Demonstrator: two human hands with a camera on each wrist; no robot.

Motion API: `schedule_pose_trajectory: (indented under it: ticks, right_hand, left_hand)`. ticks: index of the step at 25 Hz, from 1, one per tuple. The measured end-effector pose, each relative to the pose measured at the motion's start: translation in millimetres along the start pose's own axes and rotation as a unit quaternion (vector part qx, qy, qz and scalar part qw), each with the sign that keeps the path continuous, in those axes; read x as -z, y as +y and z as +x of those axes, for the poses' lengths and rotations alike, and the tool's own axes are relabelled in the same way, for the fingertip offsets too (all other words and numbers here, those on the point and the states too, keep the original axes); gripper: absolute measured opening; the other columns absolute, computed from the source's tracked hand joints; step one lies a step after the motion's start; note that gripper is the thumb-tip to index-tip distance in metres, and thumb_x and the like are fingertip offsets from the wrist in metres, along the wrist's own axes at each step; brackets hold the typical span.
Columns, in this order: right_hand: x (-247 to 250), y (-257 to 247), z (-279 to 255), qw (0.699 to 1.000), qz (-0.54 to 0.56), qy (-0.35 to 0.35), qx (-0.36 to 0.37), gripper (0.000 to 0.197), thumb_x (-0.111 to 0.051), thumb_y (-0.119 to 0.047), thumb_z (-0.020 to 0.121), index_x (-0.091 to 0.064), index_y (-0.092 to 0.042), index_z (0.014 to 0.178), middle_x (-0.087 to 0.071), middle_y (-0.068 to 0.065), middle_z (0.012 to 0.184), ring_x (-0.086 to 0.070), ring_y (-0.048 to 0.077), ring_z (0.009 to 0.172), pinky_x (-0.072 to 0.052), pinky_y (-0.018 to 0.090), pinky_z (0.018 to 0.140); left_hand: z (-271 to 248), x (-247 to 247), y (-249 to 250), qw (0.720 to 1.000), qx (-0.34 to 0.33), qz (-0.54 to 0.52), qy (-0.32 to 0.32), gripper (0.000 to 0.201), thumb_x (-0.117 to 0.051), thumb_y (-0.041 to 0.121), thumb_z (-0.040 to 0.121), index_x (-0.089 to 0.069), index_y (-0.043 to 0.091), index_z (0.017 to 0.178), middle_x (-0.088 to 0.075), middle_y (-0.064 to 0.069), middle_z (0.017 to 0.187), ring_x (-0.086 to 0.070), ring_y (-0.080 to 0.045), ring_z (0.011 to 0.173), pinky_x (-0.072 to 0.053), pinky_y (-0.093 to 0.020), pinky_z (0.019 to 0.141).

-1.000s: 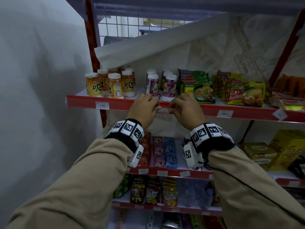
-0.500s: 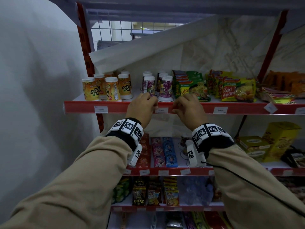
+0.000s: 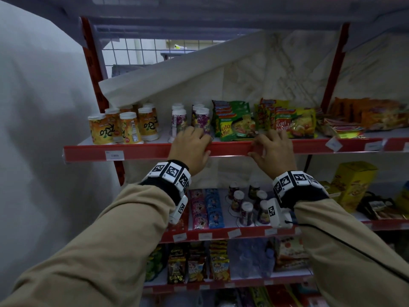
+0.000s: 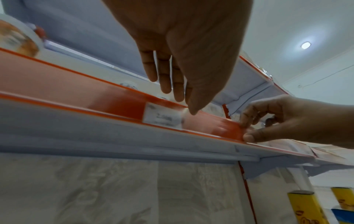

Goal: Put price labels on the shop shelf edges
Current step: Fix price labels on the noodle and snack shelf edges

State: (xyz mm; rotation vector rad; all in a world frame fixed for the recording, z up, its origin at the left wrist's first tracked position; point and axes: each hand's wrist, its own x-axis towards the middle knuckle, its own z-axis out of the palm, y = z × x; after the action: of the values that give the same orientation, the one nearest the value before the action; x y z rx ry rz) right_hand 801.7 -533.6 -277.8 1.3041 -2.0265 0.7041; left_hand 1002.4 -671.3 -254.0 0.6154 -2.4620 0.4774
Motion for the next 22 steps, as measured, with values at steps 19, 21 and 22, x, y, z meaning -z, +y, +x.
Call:
schedule_pose_trajectory:
  ticks: [19, 21, 22]
  right_hand:
    - [1.2, 63.8, 2.8, 0.993, 0.054, -0.018, 0.105, 0.017, -0.071, -0.011, 0.077, -0.063, -0.007, 0.092, -0.06, 0.013, 0.094, -0.047, 0.032, 0.091, -0.039, 0.04, 0.075]
    - [2.3, 63.8, 6.7, 0.993, 0.064, -0.037, 0.094, 0.015, -0.069, -0.012, 0.078, -0.062, -0.008, 0.091, -0.055, 0.014, 0.098, -0.045, 0.031, 0.093, -0.039, 0.04, 0.076]
    - [3.7, 64.5, 9.4, 0.992, 0.08, -0.048, 0.086, 0.015, -0.069, -0.013, 0.078, -0.061, -0.009, 0.09, -0.053, 0.013, 0.098, -0.045, 0.03, 0.094, -0.039, 0.04, 0.077]
  left_hand:
    - [49.0, -30.3, 120.3, 0.993, 0.027, -0.105, 0.05, 0.019, -0.055, 0.019, 0.088, -0.06, 0.007, 0.102, -0.055, -0.011, 0.107, -0.047, -0.028, 0.102, -0.039, -0.036, 0.083]
    - [49.9, -31.2, 122.7, 0.991, 0.041, -0.116, 0.057, 0.016, -0.056, 0.018, 0.088, -0.059, 0.008, 0.099, -0.056, -0.01, 0.106, -0.047, -0.028, 0.101, -0.039, -0.036, 0.081]
    - [49.5, -31.9, 123.7, 0.989, 0.046, -0.122, 0.063, 0.014, -0.056, 0.017, 0.088, -0.059, 0.008, 0.097, -0.056, -0.01, 0.104, -0.047, -0.028, 0.099, -0.04, -0.036, 0.079]
